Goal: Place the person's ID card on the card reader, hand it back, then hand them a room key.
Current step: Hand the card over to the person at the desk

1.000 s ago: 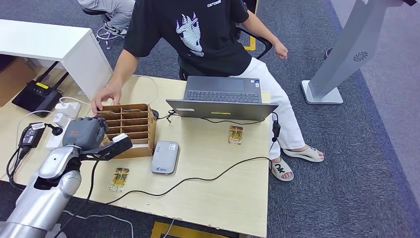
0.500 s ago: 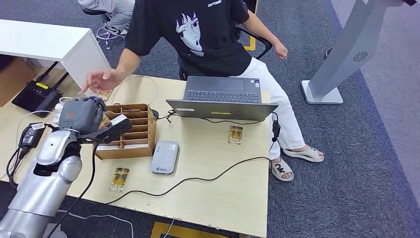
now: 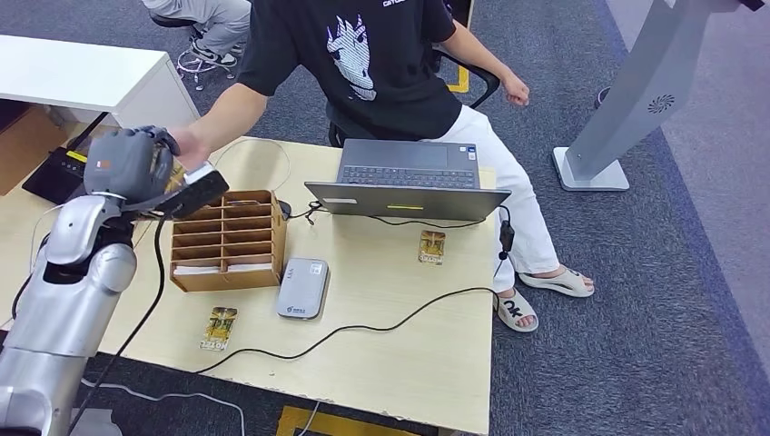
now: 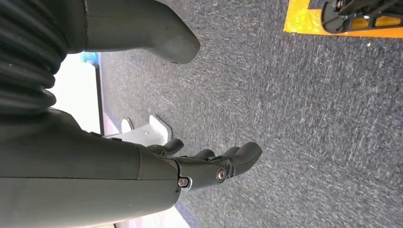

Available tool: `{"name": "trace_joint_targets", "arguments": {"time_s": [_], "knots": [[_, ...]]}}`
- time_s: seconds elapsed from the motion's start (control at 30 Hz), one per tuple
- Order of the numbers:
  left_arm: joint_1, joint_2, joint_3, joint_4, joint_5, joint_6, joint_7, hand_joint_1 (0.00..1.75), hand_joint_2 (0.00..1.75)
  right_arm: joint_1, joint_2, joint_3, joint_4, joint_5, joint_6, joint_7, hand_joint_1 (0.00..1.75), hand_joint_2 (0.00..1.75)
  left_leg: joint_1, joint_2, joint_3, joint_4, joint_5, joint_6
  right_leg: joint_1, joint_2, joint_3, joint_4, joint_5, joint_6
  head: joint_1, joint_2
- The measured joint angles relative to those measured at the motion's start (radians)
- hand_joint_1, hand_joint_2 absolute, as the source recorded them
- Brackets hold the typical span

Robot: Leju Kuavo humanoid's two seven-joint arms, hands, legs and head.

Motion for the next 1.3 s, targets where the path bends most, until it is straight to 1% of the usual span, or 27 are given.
{"name": "trace_joint_targets", "arguments": {"time_s": [0.1,0.23,0.5,0.73,0.87,1.1,1.2,1.3], "knots": [[-0.066,-0.003,0.01,0.028,0.008,-0.001,-0.006,1.75,1.75,0.0,-0.004,0.004,0.0,0.005,0.0,-0.005,0.0,1.75,0.0,0.0,0.0,0.0,0.0,0.0,0.0,0.0,0.0,0.0,0.0,0.0,0.0,0.0],[-0.111,-0.015,0.013,0.06,0.013,0.0,-0.009,1.75,1.75,-0.001,-0.005,0.006,0.0,0.007,0.004,-0.006,0.0,1.75,0.0,0.0,0.0,0.0,0.0,0.0,0.0,0.0,0.0,0.0,0.0,0.0,0.0,0.0],[-0.12,-0.042,0.013,0.097,0.006,0.042,-0.022,1.75,1.75,-0.001,-0.006,0.006,0.0,0.008,0.009,-0.002,0.0,1.75,0.0,0.0,0.0,0.0,0.0,0.0,0.0,0.0,0.0,0.0,0.0,0.0,0.0,0.0],[-0.12,-0.051,0.013,0.111,0.005,0.048,-0.023,1.75,1.75,-0.001,-0.006,0.006,0.0,0.009,0.009,0.0,0.0,1.75,0.0,0.0,0.0,0.0,0.0,0.0,0.0,0.0,0.0,0.0,0.0,0.0,0.0,0.0],[-0.118,-0.056,0.013,0.114,0.006,0.073,-0.024,0.0,1.75,-0.001,-0.006,0.006,0.0,0.009,0.012,0.001,0.0,1.75,0.0,0.0,0.0,0.0,0.0,0.0,0.0,0.0,0.0,0.0,0.0,0.0,0.0,0.0],[-0.086,-0.076,0.021,0.096,0.005,0.188,-0.039,0.0,1.75,-0.001,-0.006,0.007,0.0,0.012,0.028,0.004,0.0,1.75,0.0,0.0,0.0,0.0,0.0,0.0,0.0,0.0,0.0,0.0,0.0,0.0,0.0,0.0],[-0.063,-0.083,0.038,0.079,0.009,0.216,-0.046,0.0,1.75,-0.001,-0.006,0.007,0.0,0.014,0.028,0.004,0.0,1.75,0.0,0.0,0.0,0.0,0.0,0.0,0.0,0.0,0.0,0.0,0.0,0.0,0.0,0.0],[-0.045,-0.086,0.049,0.068,0.012,0.226,-0.052,0.0,1.75,-0.001,-0.006,0.008,0.0,0.014,0.028,0.004,0.0,1.75,0.0,0.0,0.0,0.0,0.0,0.0,0.0,0.0,0.0,0.0,0.0,0.0,0.0,0.0]]}}
